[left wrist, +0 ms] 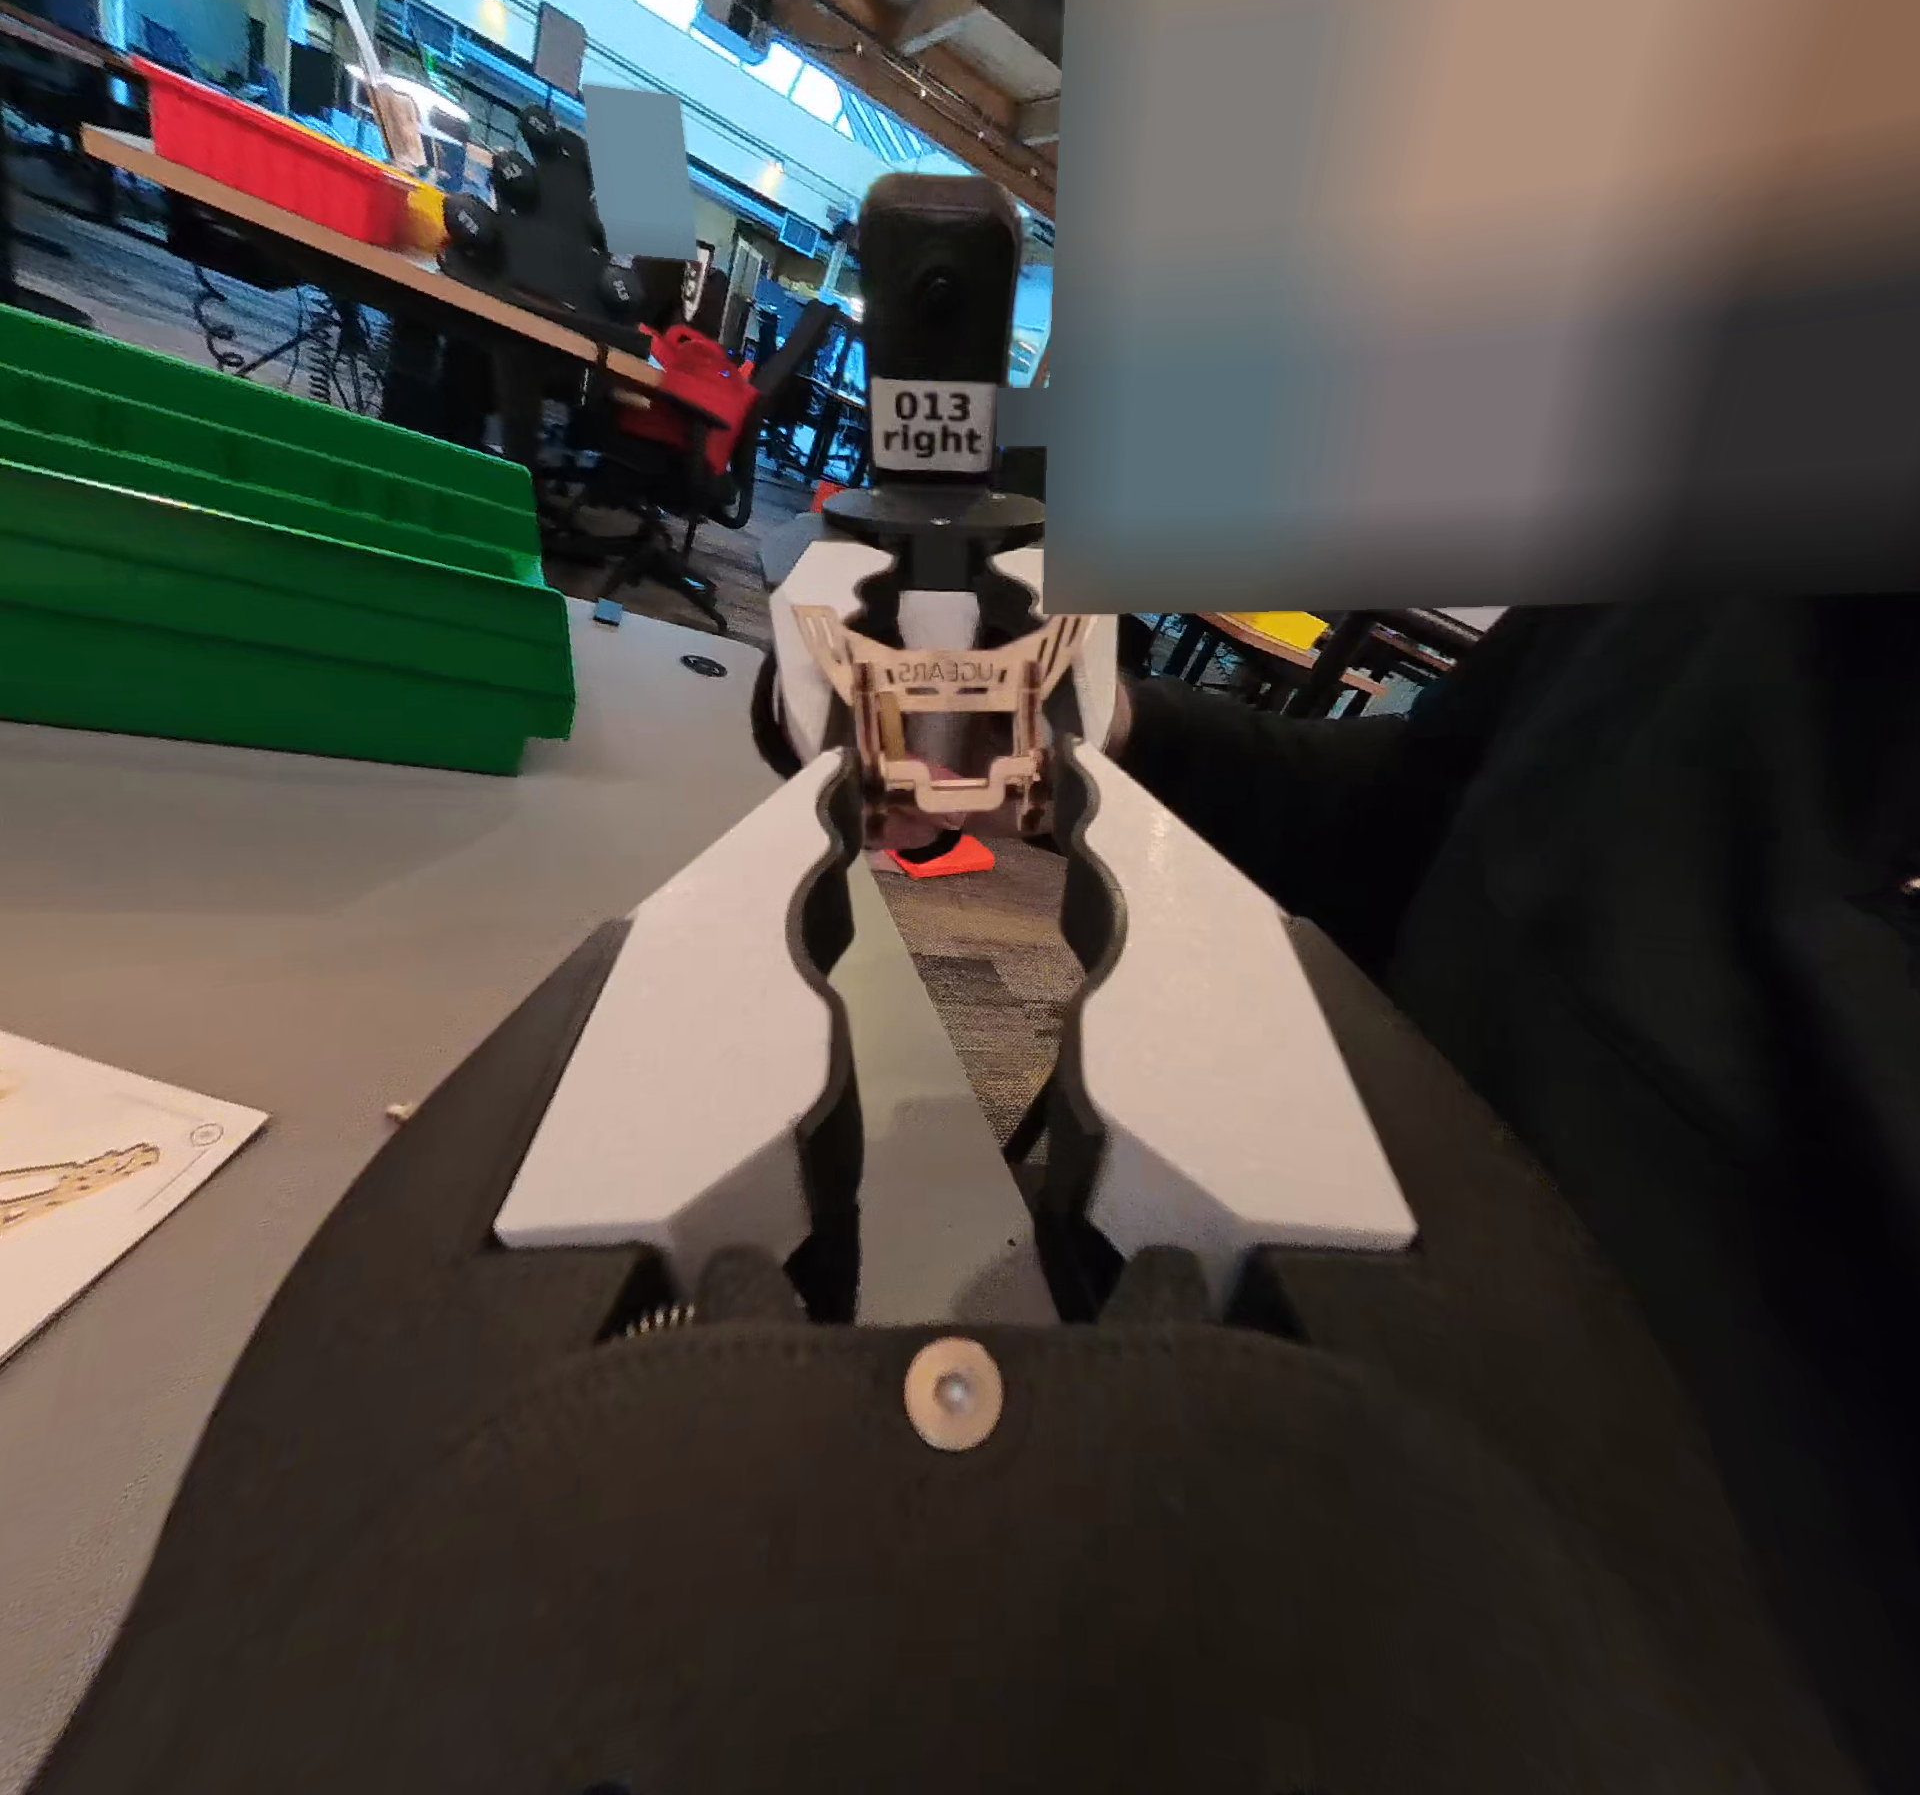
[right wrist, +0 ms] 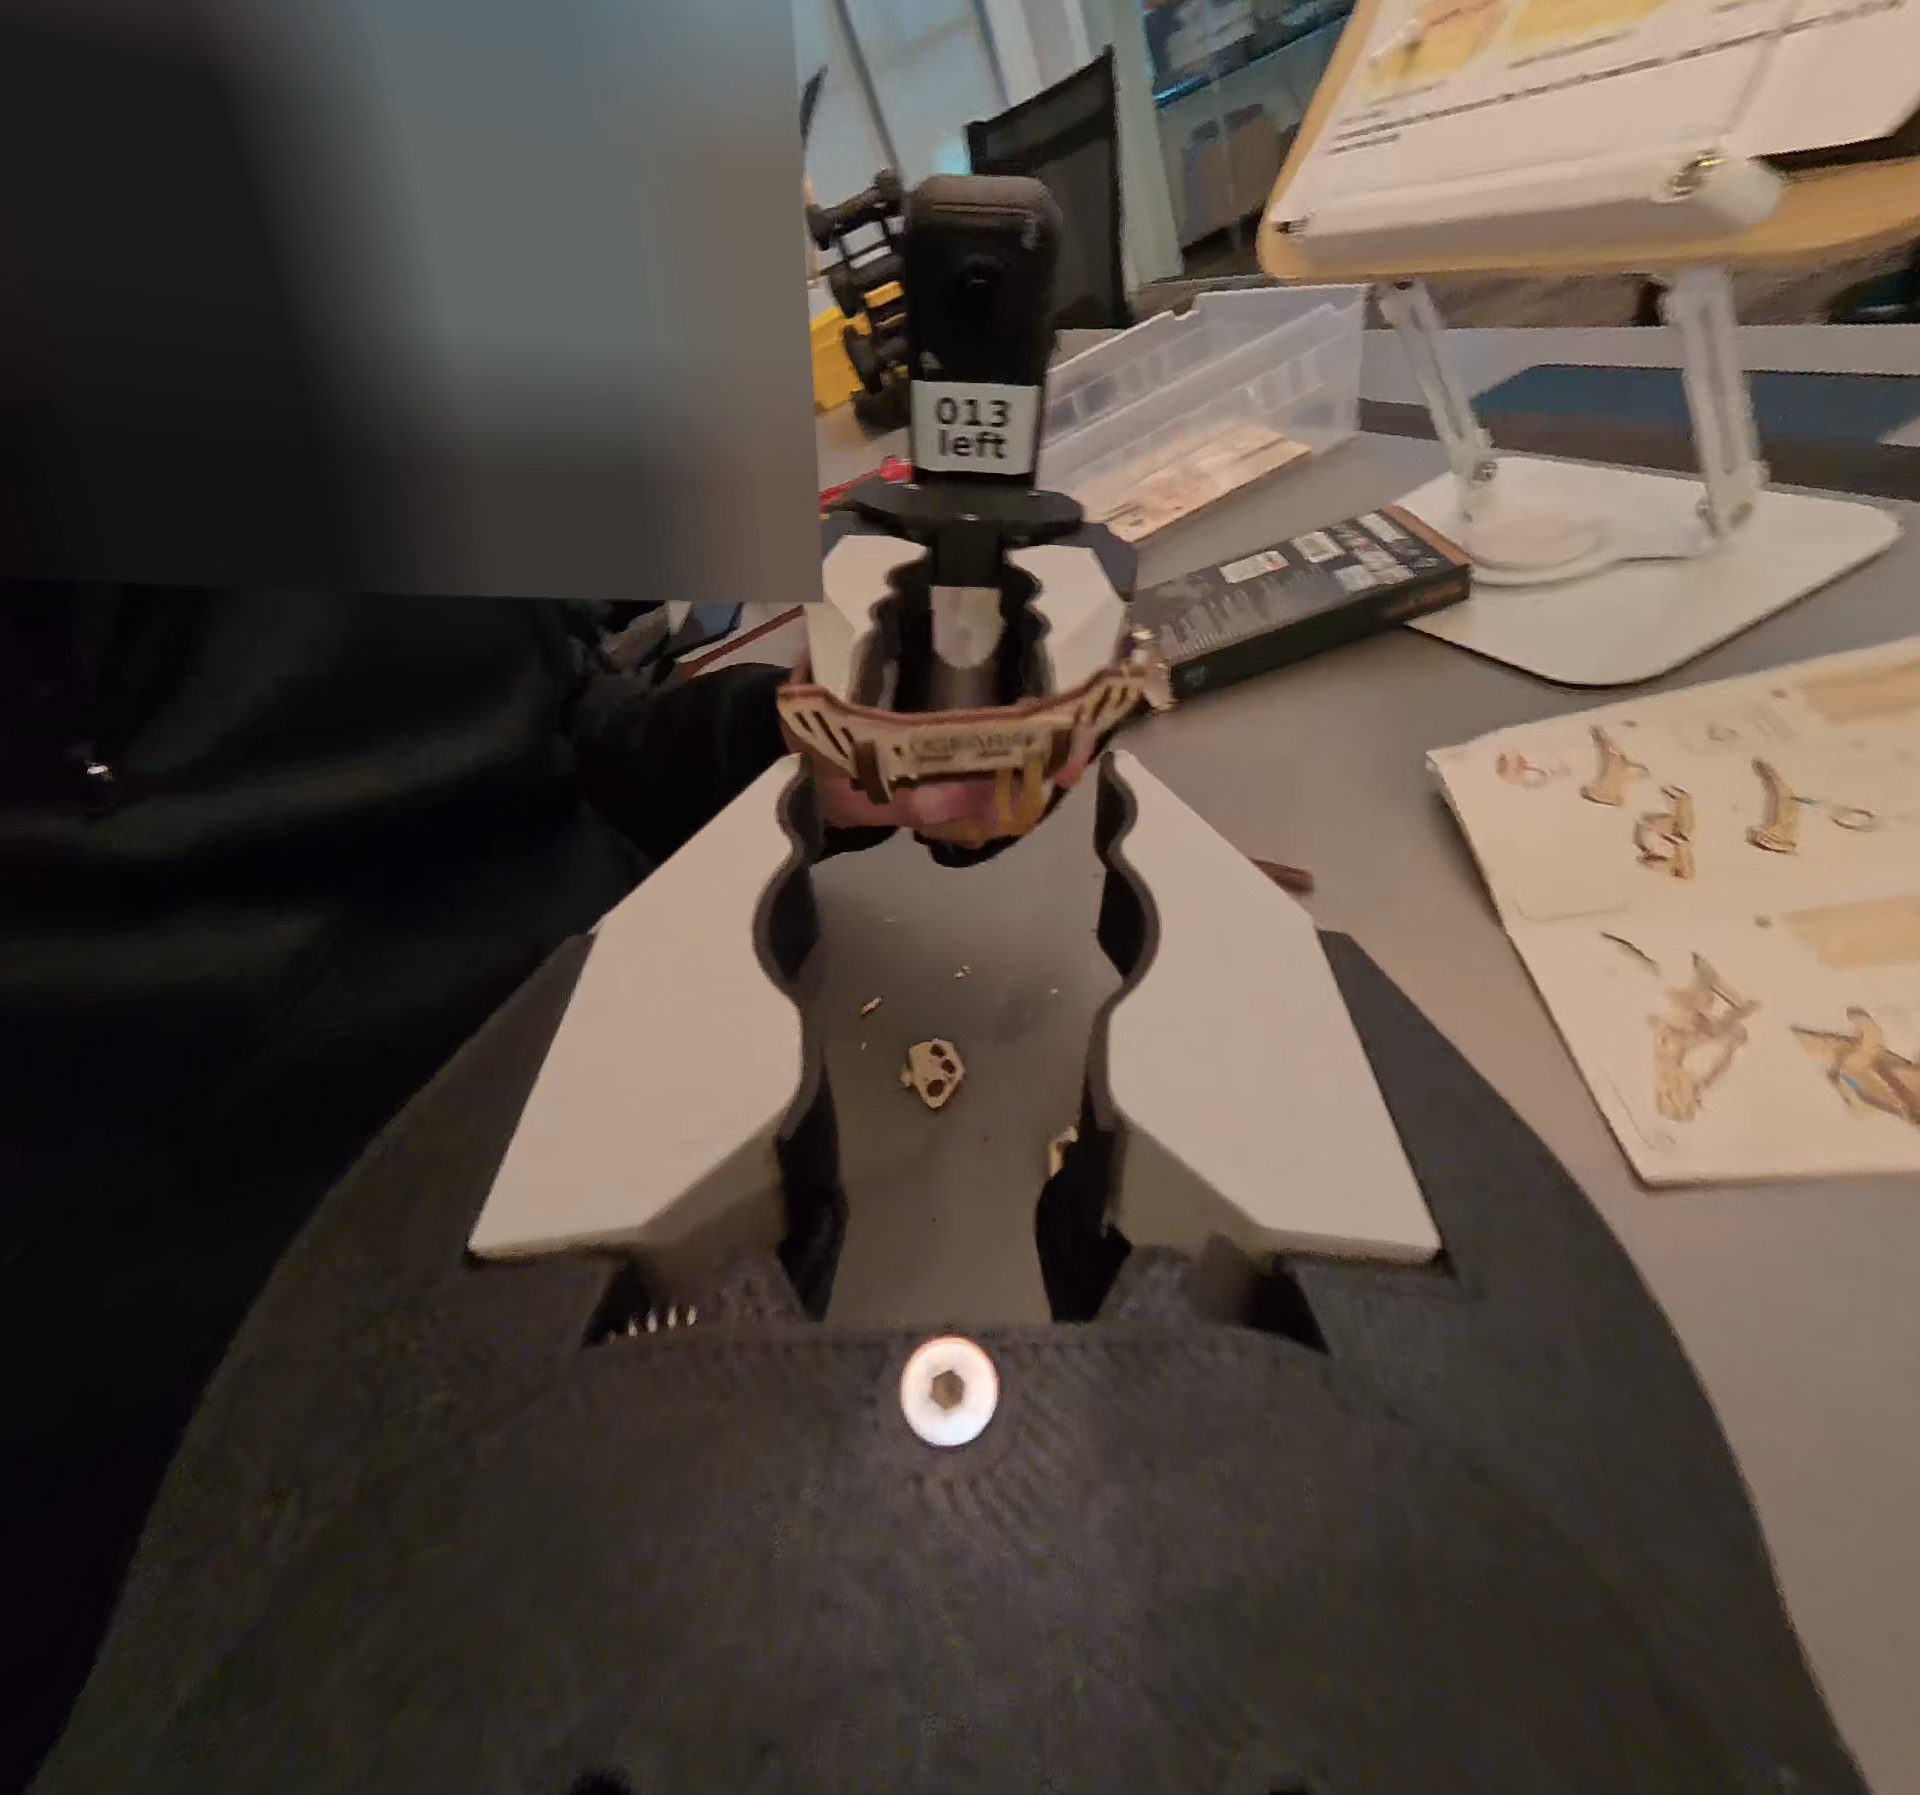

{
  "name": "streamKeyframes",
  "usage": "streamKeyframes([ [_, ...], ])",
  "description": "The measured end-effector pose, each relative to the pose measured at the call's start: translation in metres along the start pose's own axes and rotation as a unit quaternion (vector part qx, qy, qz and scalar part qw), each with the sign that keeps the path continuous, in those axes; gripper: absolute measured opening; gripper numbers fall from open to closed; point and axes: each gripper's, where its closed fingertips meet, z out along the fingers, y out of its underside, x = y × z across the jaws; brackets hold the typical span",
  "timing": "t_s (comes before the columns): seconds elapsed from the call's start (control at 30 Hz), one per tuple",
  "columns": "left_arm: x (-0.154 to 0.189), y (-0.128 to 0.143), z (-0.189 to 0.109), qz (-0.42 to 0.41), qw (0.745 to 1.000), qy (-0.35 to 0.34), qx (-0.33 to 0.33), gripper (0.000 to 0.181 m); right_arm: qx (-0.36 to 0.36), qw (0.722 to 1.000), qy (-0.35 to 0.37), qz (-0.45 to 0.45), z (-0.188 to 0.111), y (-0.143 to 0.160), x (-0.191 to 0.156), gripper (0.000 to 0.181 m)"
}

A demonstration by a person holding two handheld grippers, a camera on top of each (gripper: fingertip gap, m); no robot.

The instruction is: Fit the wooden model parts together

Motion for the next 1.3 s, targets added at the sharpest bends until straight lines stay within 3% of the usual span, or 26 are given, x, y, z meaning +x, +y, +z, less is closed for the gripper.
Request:
streamKeyframes([
  [0.1,0.001,0.001,0.001,-0.018,1.0,0.014,0.004,0.034,0.015,1.0,-0.022,0.015,0.002,-0.003,-0.001,0.04],
  [0.37,-0.004,0.0,0.003,-0.007,1.0,-0.005,0.01,0.034,0.034,0.999,-0.012,0.026,-0.001,-0.001,0.005,0.037],
  [0.4,-0.004,0.0,0.002,0.005,1.0,-0.012,0.005,0.034,0.023,0.999,-0.002,0.039,-0.002,0.003,0.008,0.041],
  [0.43,-0.006,0.001,0.001,0.023,0.999,-0.029,-0.004,0.034,0.008,0.998,0.01,0.055,-0.004,0.007,0.013,0.064],
  [0.47,-0.01,0.002,0.0,0.043,0.998,-0.053,-0.017,0.034,-0.001,0.998,0.018,0.065,-0.008,0.01,0.016,0.071],
  [0.5,-0.014,0.004,-0.001,0.067,0.994,-0.076,-0.034,0.034,-0.004,0.997,0.025,0.068,-0.012,0.011,0.016,0.059],
  [0.6,-0.028,0.016,-0.003,0.165,0.965,-0.168,-0.113,0.034,-0.019,0.993,0.061,0.101,-0.025,0.006,0.02,0.046],
  [0.7,-0.036,0.022,0.0,0.222,0.937,-0.216,-0.158,0.034,-0.032,0.987,0.087,0.131,-0.029,-0.005,0.018,0.039],
  [0.8,-0.037,0.031,0.005,0.277,0.91,-0.233,-0.201,0.034,-0.113,0.972,0.132,0.156,-0.023,0.014,0.026,0.021],
  [0.87,-0.041,0.033,0.003,0.301,0.895,-0.25,-0.216,0.034,-0.142,0.962,0.16,0.169,-0.021,0.025,0.035,0.019],
  [0.97,-0.042,0.035,0.0,0.302,0.894,-0.253,-0.213,0.034,-0.151,0.957,0.177,0.173,-0.02,0.033,0.044,0.004],
  [1.13,-0.044,0.036,-0.006,0.292,0.9,-0.257,-0.199,0.034,-0.167,0.951,0.18,0.19,-0.014,0.044,0.053,0.018],
  [1.3,-0.046,0.045,-0.007,0.26,0.917,-0.239,-0.187,0.034,-0.178,0.948,0.138,0.225,-0.003,0.057,0.051,0.005],
])
